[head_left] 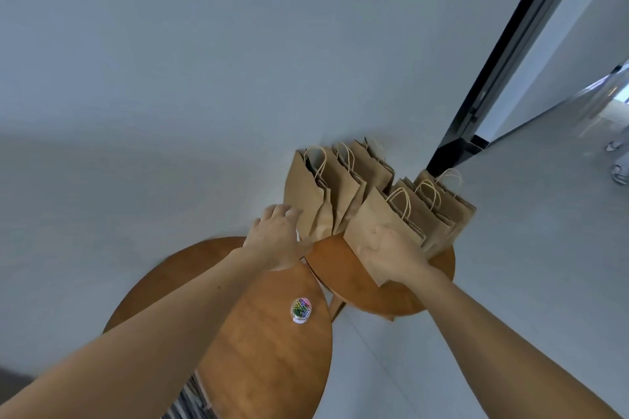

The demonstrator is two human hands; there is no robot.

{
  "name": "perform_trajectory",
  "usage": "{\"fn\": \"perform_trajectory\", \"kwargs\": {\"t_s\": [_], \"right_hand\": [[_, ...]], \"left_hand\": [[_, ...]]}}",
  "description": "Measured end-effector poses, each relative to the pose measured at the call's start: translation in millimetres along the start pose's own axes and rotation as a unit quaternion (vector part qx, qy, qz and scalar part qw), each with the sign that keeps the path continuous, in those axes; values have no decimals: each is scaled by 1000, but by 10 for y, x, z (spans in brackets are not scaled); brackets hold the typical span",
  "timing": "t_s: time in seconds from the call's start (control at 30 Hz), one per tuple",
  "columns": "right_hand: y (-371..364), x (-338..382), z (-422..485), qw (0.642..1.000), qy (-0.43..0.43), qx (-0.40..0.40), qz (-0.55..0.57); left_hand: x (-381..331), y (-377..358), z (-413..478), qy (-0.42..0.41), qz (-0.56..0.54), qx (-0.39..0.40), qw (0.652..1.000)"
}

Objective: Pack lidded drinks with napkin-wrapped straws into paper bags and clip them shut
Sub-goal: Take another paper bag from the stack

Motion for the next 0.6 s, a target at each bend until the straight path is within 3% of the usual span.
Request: {"fn": "perform_trajectory", "kwargs": {"t_s": [0.47, 0.6], "right_hand": [[4, -1727, 1447, 992, -100, -9, -78], [-73, -1975, 1699, 992, -59, 13, -112]], "left_hand": [[-717, -817, 1053, 89, -2, 77, 993], [-818, -1020, 1008, 117, 3, 107, 987]]}}
Point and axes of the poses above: each hand's wrist, its own z-axis towards the middle knuckle, its own y-axis out of the back of the hand, x = y × z, the point moved 4 cm from there along z, towards the middle knuckle, and after that the axes turned 6 degrees about z, right-handed, at the moved point
